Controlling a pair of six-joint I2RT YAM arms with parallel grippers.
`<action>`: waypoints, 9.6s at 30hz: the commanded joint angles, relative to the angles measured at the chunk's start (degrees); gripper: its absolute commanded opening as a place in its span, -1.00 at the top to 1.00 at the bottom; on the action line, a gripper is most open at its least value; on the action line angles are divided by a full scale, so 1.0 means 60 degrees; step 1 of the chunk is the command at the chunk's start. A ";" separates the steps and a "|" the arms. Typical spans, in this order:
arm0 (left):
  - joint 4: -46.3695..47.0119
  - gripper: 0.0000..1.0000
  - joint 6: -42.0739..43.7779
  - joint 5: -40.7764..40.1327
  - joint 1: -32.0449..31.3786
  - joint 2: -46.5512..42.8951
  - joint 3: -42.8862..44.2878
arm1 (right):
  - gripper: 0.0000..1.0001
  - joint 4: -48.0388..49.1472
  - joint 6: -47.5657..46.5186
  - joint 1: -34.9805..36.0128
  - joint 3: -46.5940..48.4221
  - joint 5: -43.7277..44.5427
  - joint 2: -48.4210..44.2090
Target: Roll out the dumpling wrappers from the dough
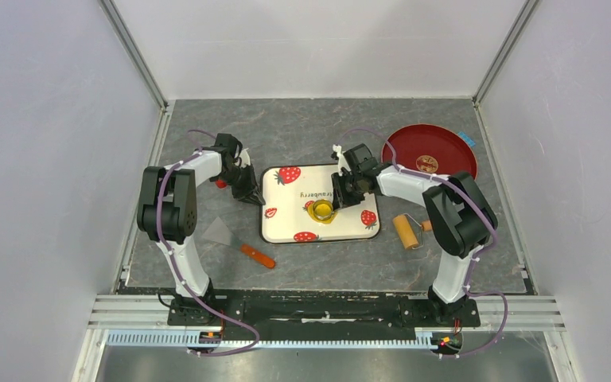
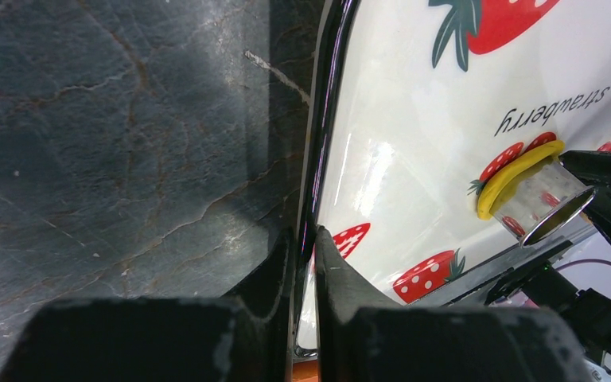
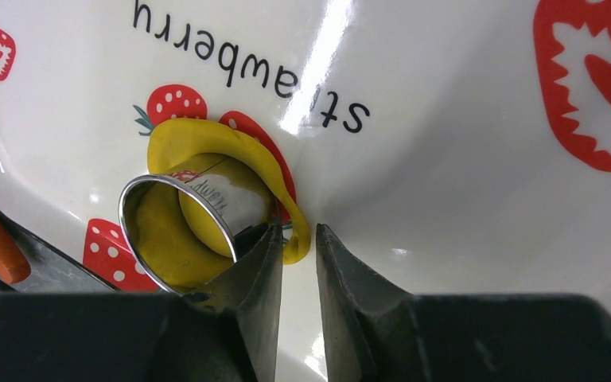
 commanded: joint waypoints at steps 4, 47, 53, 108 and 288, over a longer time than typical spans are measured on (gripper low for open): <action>0.0222 0.96 0.0154 0.0292 -0.0077 0.0263 0.0230 | 0.58 -0.1158 -0.0449 0.0454 -0.0590 0.1889 0.0968; 0.0251 0.96 -0.0139 0.0411 -0.0180 0.0585 0.0377 | 0.58 -0.0168 0.0645 0.0865 -0.3401 0.0768 -0.1969; 0.0307 0.96 -0.0171 0.0635 -0.0180 0.0698 0.0420 | 0.24 0.0137 0.0819 0.0863 -0.3568 0.0622 -0.2159; 0.0238 0.96 -0.0066 0.0807 -0.0180 0.0713 0.0553 | 0.61 -0.3382 0.0410 0.3899 0.3034 0.3572 0.1223; 0.0164 0.96 0.0100 0.0983 -0.0180 0.0803 0.0612 | 1.00 -0.4229 -0.0006 -0.1908 0.9140 0.0810 0.3689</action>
